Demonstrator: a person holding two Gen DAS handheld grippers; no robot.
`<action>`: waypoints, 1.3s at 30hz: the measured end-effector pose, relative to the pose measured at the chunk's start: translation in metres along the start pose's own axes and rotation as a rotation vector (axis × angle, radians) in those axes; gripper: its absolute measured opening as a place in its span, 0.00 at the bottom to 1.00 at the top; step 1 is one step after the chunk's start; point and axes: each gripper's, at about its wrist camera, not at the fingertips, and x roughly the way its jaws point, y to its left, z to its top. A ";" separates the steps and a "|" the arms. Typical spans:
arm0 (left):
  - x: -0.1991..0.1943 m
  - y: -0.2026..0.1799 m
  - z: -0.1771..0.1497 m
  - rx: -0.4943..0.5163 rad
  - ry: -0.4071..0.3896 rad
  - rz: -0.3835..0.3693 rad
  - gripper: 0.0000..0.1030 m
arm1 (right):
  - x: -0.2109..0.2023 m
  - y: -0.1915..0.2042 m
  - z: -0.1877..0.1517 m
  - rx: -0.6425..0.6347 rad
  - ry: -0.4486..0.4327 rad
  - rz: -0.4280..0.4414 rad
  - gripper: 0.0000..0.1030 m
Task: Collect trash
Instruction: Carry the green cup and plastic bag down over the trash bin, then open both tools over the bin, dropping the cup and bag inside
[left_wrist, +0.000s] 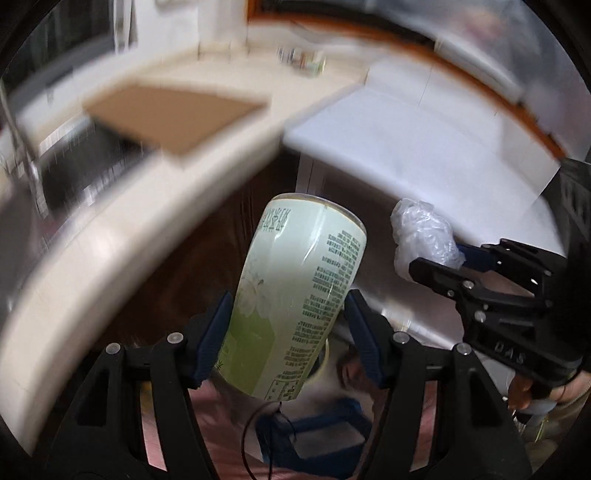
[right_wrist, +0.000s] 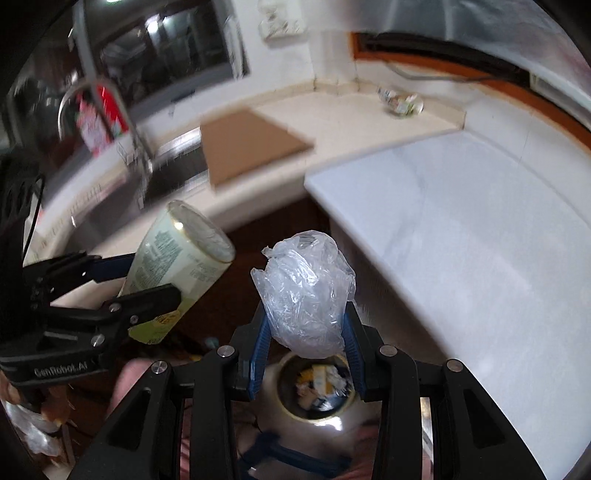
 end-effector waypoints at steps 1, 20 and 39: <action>0.014 0.000 -0.017 -0.008 0.028 -0.002 0.58 | 0.012 0.003 -0.018 -0.009 0.016 -0.007 0.36; 0.206 0.036 -0.145 -0.157 0.308 -0.051 0.58 | 0.231 -0.019 -0.194 0.078 0.381 -0.034 0.37; 0.264 0.044 -0.143 -0.178 0.374 -0.039 0.58 | 0.293 -0.046 -0.178 0.208 0.456 0.004 0.50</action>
